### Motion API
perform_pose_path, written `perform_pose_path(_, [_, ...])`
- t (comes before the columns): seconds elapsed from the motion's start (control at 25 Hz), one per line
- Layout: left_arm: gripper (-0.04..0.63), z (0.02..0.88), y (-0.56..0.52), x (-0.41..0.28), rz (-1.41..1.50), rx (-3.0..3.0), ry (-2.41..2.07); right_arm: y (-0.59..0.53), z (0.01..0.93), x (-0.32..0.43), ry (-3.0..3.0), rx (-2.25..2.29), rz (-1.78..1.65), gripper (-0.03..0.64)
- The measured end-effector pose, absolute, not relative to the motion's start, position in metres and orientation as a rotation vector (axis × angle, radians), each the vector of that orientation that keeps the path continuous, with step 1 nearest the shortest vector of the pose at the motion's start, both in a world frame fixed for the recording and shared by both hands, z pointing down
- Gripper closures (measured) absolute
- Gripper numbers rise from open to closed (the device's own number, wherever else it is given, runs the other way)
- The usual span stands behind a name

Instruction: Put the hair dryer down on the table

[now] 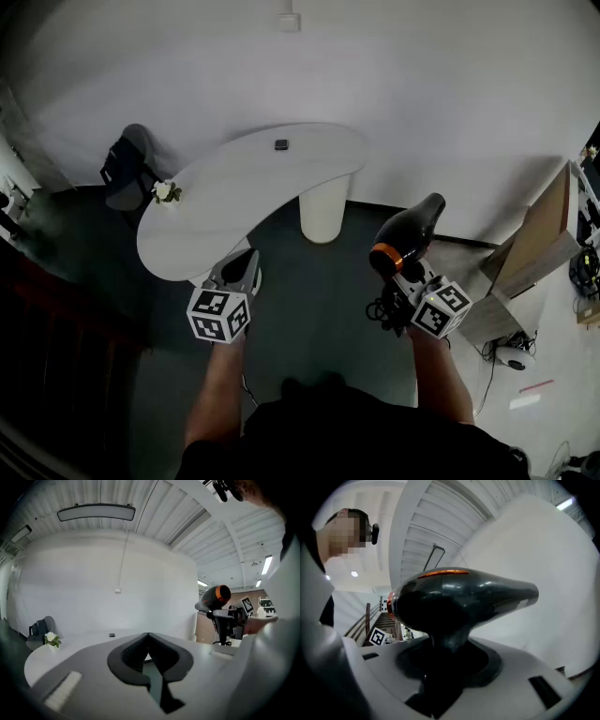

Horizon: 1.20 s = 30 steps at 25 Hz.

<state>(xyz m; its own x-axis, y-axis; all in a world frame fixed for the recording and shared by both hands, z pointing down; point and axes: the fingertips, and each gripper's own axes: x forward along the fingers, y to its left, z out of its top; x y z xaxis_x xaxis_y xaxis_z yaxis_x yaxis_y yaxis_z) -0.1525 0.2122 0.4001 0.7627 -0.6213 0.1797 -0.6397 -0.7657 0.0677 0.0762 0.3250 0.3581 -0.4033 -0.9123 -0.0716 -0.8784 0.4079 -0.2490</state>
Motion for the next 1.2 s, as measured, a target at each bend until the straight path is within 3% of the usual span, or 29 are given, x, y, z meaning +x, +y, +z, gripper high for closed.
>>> perform_pose_path(0.68, [0.586, 0.395, 0.223, -0.157, 0.227, 2.849, -0.999, 0.335, 0.348, 0.07, 2.424, -1.547, -0.294, 0.448])
perform_pose_path(1.2, [0.586, 0.397, 0.237, -0.112, 0.229, 2.868, -0.982, 0.364, 0.342, 0.101, 2.439, -1.509, -0.24, 0.447])
